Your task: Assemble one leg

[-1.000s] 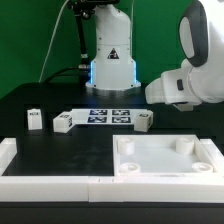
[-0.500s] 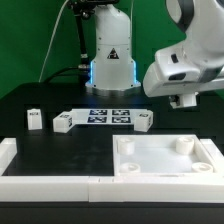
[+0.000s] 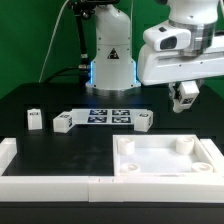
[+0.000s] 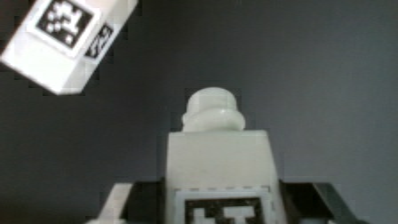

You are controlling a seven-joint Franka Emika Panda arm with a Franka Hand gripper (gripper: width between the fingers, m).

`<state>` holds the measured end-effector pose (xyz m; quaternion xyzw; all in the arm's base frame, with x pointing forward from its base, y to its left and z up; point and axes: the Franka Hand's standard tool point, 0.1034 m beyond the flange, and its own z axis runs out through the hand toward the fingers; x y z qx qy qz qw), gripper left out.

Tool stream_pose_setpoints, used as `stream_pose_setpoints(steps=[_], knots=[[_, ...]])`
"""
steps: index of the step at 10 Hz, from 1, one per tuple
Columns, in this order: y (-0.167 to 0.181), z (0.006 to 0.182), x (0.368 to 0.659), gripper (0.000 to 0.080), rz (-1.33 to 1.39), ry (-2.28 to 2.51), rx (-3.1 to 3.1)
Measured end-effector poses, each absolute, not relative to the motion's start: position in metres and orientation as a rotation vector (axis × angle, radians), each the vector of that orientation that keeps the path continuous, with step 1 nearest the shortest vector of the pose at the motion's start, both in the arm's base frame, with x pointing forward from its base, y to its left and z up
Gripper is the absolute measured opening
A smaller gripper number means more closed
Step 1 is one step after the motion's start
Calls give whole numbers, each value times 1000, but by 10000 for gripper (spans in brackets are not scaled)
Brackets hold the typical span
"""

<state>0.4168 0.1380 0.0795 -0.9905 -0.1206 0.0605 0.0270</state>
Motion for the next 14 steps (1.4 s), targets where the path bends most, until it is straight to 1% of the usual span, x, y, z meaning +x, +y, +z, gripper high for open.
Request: stream_pose_setpoints(steps=[2, 3, 4, 5, 6, 8, 10, 11, 12, 13, 14], knots=[[135, 78, 420, 288, -125, -363, -3049], [134, 78, 421, 288, -209, -361, -3039], [128, 87, 436, 288, -359, -434, -3016], [119, 91, 451, 288, -336, -451, -3022], [119, 97, 477, 288, -364, -456, -3014], [119, 107, 511, 288, -394, -451, -3005], [113, 102, 545, 288, -402, -460, -2994], [116, 102, 559, 288, -397, -467, -2988], [116, 98, 570, 288, -409, -511, -2979], [116, 94, 570, 288, -408, -513, -2978], [116, 95, 570, 288, -408, -514, -2978]])
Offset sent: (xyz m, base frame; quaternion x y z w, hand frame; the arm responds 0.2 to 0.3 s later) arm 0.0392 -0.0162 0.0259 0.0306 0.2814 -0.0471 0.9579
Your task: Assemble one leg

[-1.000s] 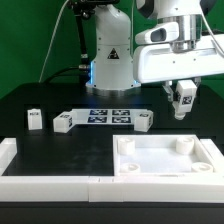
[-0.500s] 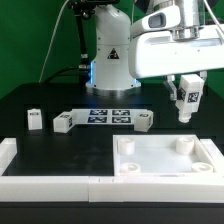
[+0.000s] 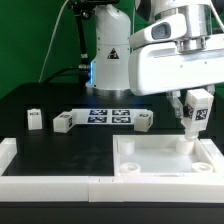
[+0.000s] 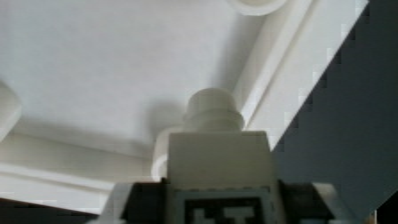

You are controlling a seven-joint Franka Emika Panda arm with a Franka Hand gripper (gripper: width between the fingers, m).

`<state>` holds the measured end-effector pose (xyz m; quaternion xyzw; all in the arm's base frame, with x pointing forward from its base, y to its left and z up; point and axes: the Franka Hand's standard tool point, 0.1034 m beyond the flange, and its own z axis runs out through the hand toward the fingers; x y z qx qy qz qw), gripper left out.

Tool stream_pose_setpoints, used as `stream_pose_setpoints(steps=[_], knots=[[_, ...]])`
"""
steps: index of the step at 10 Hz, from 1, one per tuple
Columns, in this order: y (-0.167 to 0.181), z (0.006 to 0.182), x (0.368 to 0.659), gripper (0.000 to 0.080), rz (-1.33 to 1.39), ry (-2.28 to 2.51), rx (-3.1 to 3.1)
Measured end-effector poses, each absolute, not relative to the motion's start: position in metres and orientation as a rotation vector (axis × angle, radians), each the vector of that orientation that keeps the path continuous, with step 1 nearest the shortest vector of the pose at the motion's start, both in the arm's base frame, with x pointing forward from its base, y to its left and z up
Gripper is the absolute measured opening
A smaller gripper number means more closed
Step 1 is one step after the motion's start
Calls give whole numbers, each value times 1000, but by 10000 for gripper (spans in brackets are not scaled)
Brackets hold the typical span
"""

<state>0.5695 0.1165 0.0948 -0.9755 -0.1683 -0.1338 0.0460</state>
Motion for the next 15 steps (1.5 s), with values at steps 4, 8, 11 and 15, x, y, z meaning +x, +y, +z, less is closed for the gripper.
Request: stream_pose_setpoints(steps=[4, 8, 11, 15], knots=[[117, 95, 569, 288, -408, -513, -2978], [114, 92, 608, 288, -464, -531, -2963], [118, 89, 626, 288, -490, -524, -2953], [113, 87, 627, 288, -491, -571, -2951]])
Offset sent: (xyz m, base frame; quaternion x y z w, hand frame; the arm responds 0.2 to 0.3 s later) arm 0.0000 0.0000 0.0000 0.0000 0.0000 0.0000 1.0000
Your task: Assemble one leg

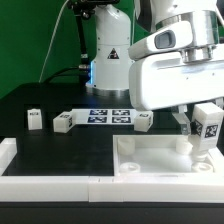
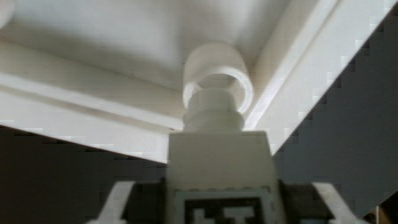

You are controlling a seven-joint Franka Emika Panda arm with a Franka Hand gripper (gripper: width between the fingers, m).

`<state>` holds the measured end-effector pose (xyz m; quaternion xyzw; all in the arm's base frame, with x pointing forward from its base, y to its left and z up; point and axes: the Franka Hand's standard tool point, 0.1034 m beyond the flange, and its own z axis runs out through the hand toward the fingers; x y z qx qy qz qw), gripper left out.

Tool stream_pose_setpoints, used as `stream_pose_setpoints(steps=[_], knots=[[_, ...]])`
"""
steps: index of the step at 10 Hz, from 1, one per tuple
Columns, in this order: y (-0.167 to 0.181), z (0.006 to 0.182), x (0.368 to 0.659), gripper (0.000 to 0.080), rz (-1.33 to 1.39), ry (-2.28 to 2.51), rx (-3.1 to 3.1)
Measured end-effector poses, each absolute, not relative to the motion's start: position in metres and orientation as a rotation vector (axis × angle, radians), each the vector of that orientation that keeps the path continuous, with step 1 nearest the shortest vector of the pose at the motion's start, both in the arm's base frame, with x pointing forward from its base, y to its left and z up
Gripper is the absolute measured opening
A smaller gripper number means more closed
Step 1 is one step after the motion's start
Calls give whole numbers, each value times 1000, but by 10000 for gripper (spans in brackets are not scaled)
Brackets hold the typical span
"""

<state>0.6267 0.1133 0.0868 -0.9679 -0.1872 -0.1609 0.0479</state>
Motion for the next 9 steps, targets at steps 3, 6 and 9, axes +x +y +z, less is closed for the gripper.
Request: stream_pose_setpoints(steps=[3, 6, 9], knots=[[113, 82, 622, 288, -496, -571, -2952], [114, 74, 620, 288, -489, -568, -2951], [117, 73, 623, 288, -508, -572, -2946]])
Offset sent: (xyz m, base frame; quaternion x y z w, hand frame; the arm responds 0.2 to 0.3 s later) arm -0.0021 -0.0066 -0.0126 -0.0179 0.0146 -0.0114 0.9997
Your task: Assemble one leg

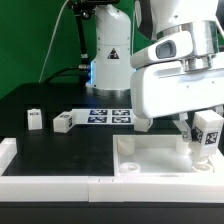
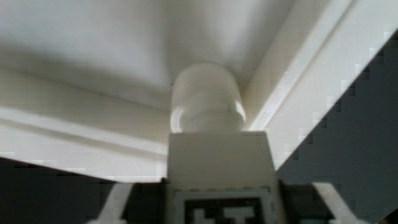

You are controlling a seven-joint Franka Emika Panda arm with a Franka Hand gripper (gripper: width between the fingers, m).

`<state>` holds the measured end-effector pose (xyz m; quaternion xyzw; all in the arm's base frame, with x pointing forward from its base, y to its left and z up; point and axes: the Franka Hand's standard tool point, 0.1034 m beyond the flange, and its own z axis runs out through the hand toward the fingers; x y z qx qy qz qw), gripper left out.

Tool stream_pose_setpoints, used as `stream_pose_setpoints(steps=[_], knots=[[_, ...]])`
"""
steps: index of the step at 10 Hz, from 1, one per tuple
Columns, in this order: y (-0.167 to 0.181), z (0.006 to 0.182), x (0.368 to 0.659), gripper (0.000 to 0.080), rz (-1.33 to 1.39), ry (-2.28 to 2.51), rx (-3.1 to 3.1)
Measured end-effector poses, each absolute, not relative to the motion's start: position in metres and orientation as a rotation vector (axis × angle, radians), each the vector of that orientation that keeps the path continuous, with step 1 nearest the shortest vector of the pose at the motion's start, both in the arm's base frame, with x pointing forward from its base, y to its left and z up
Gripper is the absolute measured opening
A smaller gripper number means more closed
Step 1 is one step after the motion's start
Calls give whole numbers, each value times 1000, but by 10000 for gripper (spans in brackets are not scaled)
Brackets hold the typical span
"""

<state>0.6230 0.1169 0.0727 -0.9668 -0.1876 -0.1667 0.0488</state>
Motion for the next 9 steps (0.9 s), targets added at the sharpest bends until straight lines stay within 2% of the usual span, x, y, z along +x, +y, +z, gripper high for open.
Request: stream_pose_setpoints(steps=[4, 9], knots=[[118, 59, 623, 288, -527, -564, -2942], [117, 58, 624, 288, -620, -553, -2935]])
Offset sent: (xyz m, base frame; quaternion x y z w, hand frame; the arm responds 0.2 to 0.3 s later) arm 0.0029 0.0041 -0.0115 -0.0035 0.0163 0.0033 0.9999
